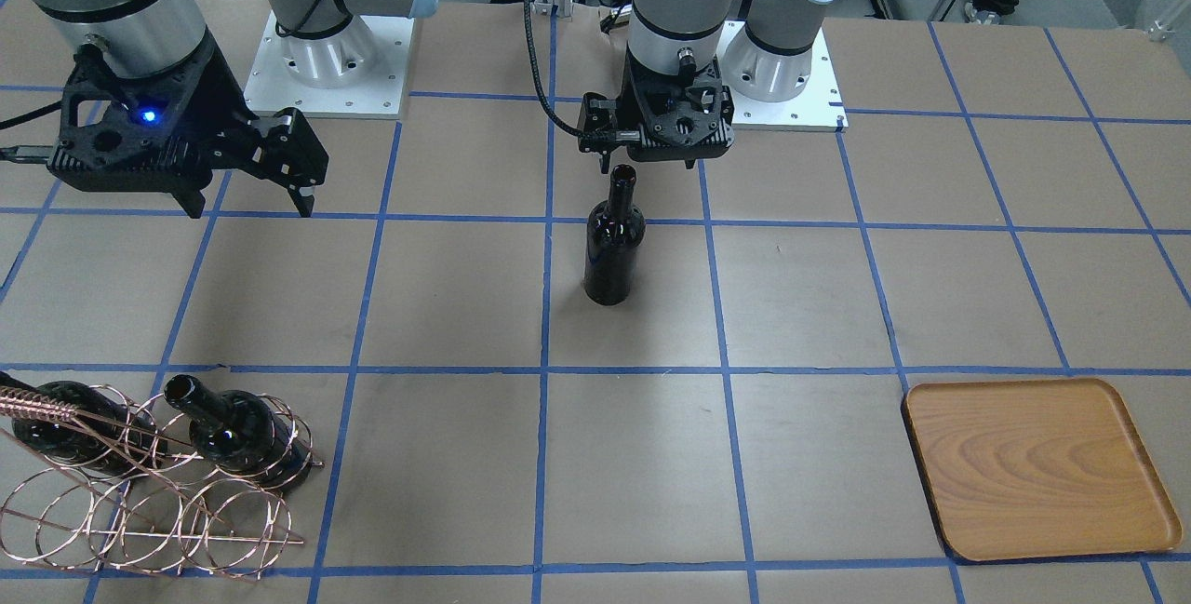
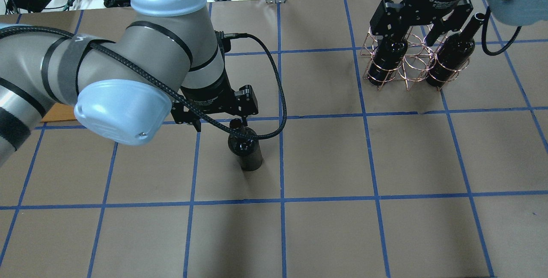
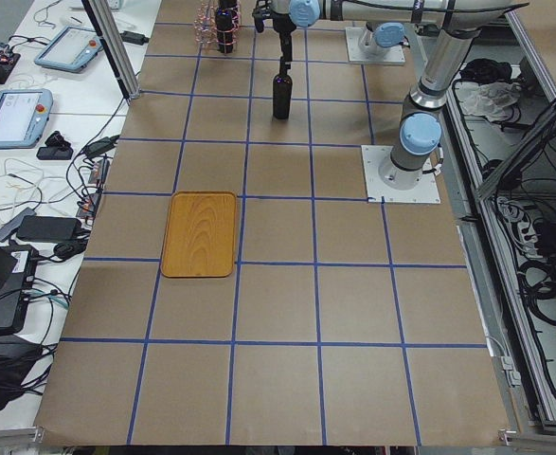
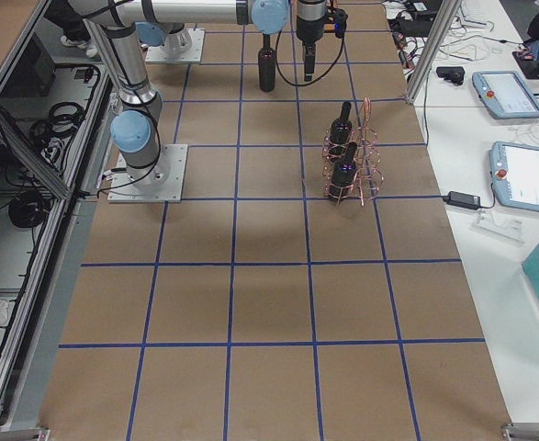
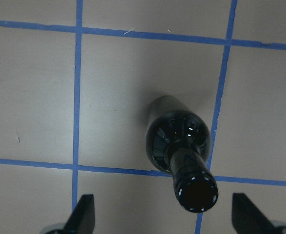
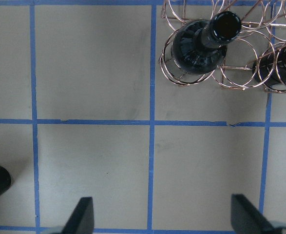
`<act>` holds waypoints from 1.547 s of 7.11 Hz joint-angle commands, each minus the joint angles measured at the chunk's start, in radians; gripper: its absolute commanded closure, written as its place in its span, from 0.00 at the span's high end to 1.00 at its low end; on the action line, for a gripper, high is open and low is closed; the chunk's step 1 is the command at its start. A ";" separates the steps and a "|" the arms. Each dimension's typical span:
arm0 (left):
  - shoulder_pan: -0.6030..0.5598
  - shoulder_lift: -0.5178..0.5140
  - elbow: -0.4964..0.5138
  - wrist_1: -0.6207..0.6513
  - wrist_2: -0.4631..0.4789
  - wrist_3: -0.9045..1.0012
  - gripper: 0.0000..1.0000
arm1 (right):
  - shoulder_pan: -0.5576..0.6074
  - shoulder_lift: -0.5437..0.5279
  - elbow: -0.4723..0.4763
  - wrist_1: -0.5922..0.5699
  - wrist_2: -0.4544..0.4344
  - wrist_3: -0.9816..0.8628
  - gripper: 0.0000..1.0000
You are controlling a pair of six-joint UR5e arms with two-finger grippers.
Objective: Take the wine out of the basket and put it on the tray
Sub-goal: 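Grasp the standing bottle's neck with the left gripper while the right arm withdraws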
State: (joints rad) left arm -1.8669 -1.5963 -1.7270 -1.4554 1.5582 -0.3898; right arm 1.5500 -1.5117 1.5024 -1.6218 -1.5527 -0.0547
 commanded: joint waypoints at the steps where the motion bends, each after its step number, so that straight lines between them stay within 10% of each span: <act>1: -0.005 -0.028 -0.005 0.046 -0.035 0.003 1.00 | -0.001 -0.008 0.004 0.011 -0.007 -0.022 1.00; 6: -0.008 -0.046 -0.014 0.084 -0.036 0.002 0.94 | -0.001 -0.016 0.005 0.068 -0.006 -0.025 1.00; 11: -0.009 -0.057 -0.016 0.086 -0.038 0.003 0.48 | 0.001 -0.022 0.005 0.068 -0.007 -0.025 1.00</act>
State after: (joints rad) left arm -1.8760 -1.6527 -1.7416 -1.3672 1.5210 -0.3863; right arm 1.5495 -1.5308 1.5079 -1.5551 -1.5600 -0.0798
